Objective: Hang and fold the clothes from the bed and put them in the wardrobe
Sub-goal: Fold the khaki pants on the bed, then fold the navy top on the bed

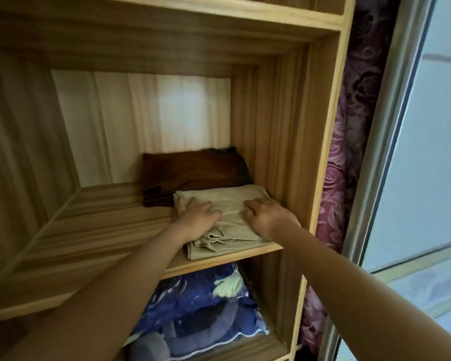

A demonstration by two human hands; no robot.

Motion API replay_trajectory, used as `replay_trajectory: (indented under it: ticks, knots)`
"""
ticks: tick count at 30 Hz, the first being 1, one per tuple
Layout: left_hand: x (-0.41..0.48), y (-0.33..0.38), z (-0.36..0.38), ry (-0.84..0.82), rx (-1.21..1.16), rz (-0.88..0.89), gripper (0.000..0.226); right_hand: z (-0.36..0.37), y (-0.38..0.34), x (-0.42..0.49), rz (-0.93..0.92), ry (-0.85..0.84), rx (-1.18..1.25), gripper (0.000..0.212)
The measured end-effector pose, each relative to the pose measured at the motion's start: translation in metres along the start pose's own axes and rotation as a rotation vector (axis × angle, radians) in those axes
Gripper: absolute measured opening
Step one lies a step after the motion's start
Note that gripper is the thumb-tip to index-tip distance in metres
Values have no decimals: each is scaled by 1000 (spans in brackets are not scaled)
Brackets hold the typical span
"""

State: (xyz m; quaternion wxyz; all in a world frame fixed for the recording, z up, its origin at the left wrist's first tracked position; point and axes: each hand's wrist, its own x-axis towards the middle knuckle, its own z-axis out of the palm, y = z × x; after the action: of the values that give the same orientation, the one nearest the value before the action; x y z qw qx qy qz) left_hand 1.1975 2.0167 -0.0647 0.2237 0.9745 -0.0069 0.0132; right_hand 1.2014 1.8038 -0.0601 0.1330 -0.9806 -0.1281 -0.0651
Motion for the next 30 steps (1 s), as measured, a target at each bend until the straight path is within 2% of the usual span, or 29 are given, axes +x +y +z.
replay_trajectory:
  ticks: [2,6,9,12,15,19,23,28,30]
  knots:
    - [-5,-8,-5,-39,-14,37,67,0,0,-18,24,3,102,51]
    - [-20,-16,-23,-70,-87,117,67,-12,5,-72,127,-31,125,57]
    - [-43,3,-37,-41,-72,287,57,-28,14,-119,123,52,30,53]
    - [-68,43,-35,-41,-68,513,50,-45,26,-169,225,51,-8,42]
    - [-91,89,-9,-85,-61,705,46,-59,42,-221,377,4,-81,46]
    - [-113,141,45,-301,9,856,49,-67,74,-302,593,-37,-119,54]
    - [-127,186,103,-467,108,911,56,-66,107,-379,804,-89,-109,51]
    - [-145,248,160,-566,212,1017,53,-72,142,-449,1005,-105,-76,53]
    - [-151,275,180,-595,215,1045,52,-76,162,-467,1062,-101,-58,44]
